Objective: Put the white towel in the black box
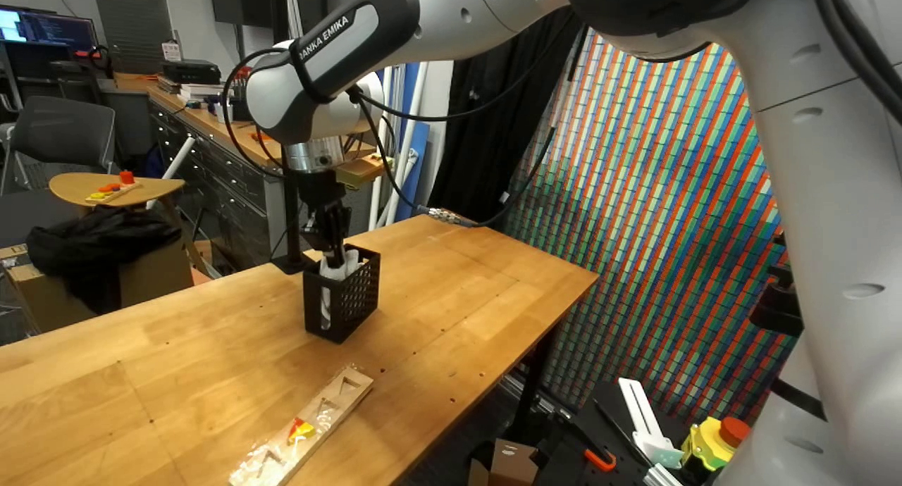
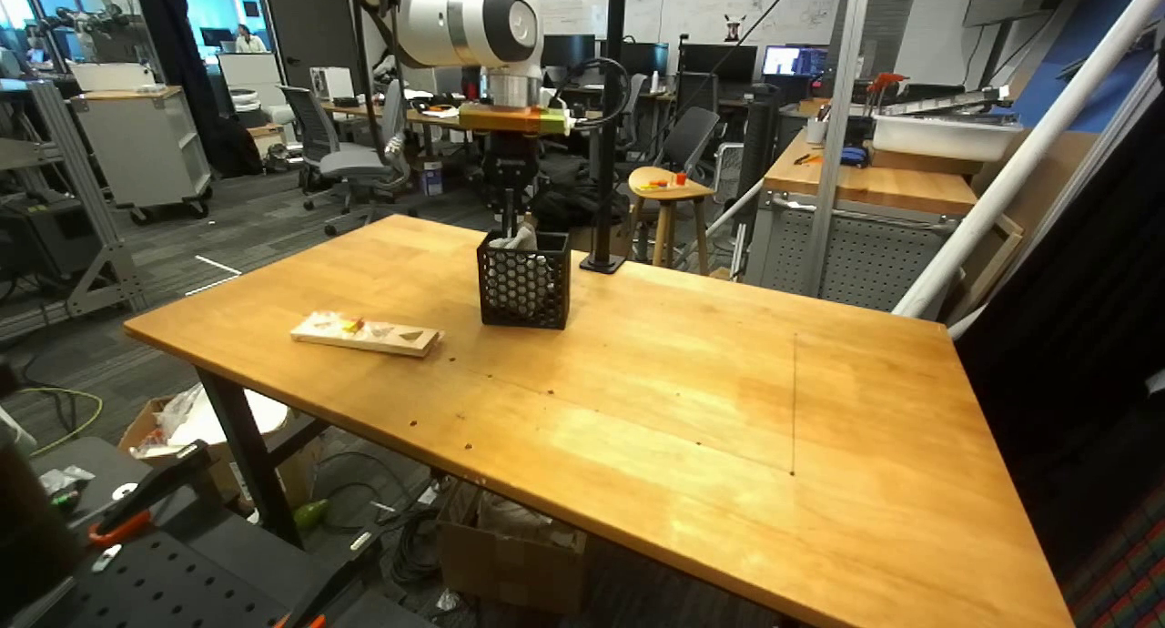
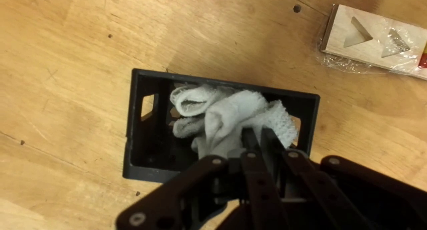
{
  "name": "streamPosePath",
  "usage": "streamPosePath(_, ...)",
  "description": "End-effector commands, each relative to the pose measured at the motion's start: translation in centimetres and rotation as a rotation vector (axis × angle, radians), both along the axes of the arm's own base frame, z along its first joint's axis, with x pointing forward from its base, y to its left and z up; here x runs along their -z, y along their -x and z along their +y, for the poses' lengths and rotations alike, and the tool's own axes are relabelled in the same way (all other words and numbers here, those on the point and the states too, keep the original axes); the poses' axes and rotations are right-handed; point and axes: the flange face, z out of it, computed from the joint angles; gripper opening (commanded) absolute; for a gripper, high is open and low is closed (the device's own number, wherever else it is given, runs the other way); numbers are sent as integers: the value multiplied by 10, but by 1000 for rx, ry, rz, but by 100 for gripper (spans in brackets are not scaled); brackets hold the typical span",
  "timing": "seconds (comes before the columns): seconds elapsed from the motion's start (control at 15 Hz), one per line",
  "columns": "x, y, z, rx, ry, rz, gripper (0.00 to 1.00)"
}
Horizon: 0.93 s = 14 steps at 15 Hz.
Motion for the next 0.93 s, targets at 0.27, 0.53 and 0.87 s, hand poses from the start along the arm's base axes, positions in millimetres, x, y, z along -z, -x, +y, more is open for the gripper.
streamPosePath(0.27, 0, 3, -30, 51, -73, -25, 13)
streamPosePath(0.53, 10, 5, -40, 82, -135, -23, 13)
streamPosePath(0.87, 28, 12, -53, 117, -193, 3, 13)
